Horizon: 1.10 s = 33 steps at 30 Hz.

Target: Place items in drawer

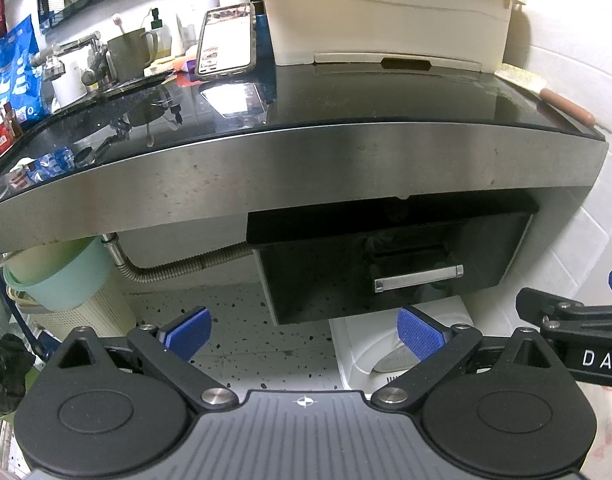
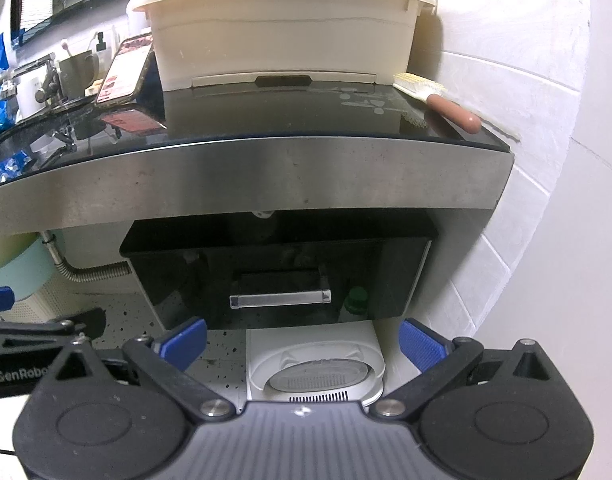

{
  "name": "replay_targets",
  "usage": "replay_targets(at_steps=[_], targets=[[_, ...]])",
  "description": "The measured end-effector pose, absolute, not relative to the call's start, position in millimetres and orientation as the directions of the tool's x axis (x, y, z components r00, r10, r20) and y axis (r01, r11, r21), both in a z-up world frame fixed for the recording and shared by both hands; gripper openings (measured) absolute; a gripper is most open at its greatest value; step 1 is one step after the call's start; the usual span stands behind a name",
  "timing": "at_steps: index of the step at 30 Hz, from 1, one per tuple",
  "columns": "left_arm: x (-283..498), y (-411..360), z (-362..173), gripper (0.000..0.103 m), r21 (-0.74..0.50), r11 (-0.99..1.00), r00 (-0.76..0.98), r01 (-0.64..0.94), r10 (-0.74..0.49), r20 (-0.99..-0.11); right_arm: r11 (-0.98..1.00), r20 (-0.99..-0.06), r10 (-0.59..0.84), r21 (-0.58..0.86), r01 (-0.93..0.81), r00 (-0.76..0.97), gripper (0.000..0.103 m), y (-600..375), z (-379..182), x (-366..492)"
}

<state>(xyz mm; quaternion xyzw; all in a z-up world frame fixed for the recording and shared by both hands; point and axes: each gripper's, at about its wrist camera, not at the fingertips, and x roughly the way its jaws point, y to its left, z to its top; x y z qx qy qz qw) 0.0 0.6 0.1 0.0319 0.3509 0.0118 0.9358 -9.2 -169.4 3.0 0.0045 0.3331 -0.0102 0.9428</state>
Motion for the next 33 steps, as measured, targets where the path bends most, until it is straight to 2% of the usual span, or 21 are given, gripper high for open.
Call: replay_targets(at_steps=[33], targets=[[-4.9, 9.0, -8.0, 0.101, 0.067, 0.998, 0.749, -0.002, 0.046, -0.661, 1.0, -0.632, -0.017, 0.007, 0.027, 0.774, 0.103, -166.6, -1.6, -10.4]])
